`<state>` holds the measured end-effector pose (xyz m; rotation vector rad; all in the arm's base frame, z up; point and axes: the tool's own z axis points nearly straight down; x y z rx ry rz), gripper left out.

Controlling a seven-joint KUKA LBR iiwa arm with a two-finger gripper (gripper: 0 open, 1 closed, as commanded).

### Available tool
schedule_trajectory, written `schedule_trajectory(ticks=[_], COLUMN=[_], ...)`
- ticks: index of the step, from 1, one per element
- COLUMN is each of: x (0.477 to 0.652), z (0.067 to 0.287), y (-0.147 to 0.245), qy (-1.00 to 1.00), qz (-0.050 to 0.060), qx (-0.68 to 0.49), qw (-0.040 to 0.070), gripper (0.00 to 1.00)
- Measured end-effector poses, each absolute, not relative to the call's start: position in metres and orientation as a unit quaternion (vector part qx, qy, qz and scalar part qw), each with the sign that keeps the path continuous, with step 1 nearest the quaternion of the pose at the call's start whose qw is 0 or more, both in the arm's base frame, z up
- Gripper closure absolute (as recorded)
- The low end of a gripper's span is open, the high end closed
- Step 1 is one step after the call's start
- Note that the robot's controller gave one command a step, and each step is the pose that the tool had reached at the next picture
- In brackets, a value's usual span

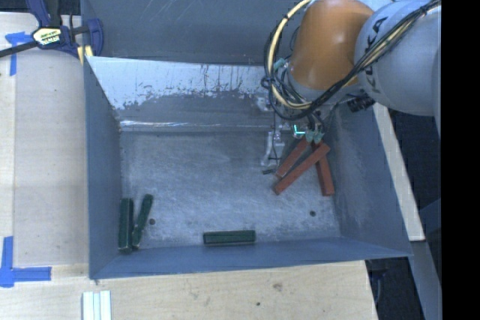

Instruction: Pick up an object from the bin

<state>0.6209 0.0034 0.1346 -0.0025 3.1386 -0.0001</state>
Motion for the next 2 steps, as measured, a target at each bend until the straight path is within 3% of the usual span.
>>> schedule_trajectory(ticks=[1,2], x=[0.621,0.591], z=[0.135,0.083], y=[0.003,-0.05], qy=[1.0,0.987], qz=[0.0,0.0], qx=[-0.001,-0.158], qw=[0.002,0.003], gripper=[0.0,0.0])
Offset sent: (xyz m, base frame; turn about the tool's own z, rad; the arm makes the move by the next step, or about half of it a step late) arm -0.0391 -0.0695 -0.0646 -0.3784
